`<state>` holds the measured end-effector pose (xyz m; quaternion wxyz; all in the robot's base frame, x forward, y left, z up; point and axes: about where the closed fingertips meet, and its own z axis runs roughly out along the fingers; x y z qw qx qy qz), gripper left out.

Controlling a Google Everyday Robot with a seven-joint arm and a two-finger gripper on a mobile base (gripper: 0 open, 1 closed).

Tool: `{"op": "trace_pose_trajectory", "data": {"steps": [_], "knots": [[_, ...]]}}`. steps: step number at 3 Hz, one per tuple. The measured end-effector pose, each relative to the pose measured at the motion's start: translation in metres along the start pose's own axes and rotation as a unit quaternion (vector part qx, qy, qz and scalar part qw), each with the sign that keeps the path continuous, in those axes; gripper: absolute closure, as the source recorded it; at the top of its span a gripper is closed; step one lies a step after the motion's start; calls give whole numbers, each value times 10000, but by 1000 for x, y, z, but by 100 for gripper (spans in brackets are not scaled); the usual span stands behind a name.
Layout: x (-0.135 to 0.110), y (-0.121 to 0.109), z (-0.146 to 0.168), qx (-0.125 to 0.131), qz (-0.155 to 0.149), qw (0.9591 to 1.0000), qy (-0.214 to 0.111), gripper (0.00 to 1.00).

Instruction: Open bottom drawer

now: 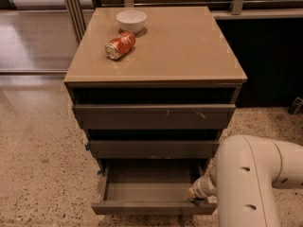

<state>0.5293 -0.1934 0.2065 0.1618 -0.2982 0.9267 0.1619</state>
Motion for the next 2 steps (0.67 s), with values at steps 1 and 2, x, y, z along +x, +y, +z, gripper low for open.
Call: {"op": "trace_pose_trajectory", "data": {"steps": [1, 2], "knots": [[-8, 2, -10, -254, 47, 9983, -530, 100], [-5, 2, -10, -256, 81, 9983, -523, 100]]}}
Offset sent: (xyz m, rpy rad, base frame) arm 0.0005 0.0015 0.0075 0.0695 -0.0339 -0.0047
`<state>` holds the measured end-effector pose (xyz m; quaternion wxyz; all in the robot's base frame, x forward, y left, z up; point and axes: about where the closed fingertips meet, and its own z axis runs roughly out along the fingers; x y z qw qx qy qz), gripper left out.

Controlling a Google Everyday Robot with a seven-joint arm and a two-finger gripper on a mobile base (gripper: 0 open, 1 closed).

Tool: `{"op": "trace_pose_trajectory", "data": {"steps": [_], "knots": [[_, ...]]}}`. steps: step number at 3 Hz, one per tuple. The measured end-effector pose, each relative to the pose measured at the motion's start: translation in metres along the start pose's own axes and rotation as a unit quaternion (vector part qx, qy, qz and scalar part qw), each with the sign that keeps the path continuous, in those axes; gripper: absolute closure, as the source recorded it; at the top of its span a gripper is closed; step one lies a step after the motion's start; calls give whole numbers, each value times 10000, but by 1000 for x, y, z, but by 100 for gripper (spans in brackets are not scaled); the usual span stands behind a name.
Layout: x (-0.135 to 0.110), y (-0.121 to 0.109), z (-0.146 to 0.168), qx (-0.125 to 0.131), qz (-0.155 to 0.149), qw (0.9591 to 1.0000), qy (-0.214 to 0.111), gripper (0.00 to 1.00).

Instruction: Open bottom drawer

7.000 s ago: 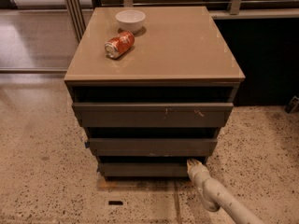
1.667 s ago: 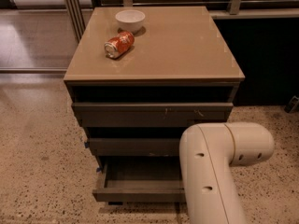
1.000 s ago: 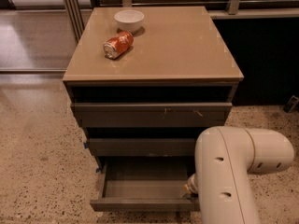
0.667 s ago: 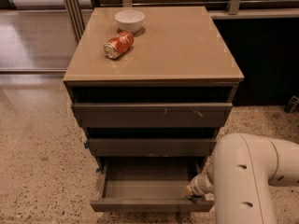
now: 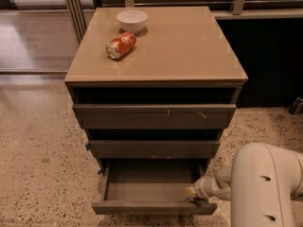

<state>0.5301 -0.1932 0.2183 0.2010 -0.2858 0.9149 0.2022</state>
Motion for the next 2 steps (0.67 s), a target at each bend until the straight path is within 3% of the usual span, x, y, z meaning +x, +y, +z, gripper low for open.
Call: {"op": "trace_pose_trajectory", "data": {"steps": [2], "knots": [[0, 0, 0, -1, -2, 10000, 2, 58]]}}
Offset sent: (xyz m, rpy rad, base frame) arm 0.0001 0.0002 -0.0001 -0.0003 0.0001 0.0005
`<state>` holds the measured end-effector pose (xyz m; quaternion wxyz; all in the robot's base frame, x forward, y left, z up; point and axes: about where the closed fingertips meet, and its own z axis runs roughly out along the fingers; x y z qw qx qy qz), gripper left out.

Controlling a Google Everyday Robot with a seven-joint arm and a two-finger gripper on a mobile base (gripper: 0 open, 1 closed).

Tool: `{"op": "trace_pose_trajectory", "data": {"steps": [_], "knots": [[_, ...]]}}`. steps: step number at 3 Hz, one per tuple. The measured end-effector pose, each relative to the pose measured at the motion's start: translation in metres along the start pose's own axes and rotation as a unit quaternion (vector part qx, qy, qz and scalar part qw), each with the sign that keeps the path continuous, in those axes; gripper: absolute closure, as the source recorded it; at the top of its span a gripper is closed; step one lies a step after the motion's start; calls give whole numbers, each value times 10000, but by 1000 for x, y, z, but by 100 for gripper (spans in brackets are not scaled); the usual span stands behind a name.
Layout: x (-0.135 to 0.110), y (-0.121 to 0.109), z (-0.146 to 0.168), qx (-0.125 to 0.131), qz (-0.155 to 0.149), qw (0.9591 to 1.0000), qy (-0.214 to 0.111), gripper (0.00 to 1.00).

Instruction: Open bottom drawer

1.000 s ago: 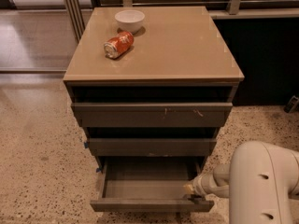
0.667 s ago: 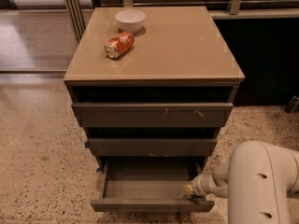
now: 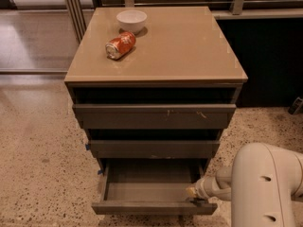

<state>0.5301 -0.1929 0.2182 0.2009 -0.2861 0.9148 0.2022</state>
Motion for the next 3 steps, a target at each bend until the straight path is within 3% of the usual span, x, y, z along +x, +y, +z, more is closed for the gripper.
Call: {"op": "trace_pose_trajectory", "data": {"steps": [2, 3], "knots": [[0, 0, 0, -1, 0, 10000, 0, 12], [0, 0, 0, -1, 0, 10000, 0, 0]]}}
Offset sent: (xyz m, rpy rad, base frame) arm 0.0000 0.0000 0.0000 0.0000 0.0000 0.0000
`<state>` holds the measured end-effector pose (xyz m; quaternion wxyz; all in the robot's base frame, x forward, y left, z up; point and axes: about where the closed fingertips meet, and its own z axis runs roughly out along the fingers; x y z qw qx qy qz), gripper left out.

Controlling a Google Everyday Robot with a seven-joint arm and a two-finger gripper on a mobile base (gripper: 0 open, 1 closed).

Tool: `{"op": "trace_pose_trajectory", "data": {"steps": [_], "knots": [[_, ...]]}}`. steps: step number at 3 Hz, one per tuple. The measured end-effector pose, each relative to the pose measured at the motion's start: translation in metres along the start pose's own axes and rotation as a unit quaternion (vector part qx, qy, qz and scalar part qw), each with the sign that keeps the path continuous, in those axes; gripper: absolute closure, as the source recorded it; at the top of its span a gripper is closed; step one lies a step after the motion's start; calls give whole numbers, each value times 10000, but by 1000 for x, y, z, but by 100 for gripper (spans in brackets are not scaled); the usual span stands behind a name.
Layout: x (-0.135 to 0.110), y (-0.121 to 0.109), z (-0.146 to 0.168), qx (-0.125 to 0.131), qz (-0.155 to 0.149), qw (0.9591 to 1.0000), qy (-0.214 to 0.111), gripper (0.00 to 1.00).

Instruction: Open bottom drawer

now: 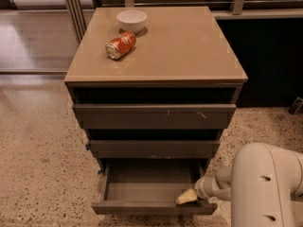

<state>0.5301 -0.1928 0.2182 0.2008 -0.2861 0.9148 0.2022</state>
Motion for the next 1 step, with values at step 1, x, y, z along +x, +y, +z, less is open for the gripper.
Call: {"op": "trace_pose_trajectory", "data": {"steps": [1], "knots": [[0, 0, 0, 0, 0, 10000, 0, 0]]}}
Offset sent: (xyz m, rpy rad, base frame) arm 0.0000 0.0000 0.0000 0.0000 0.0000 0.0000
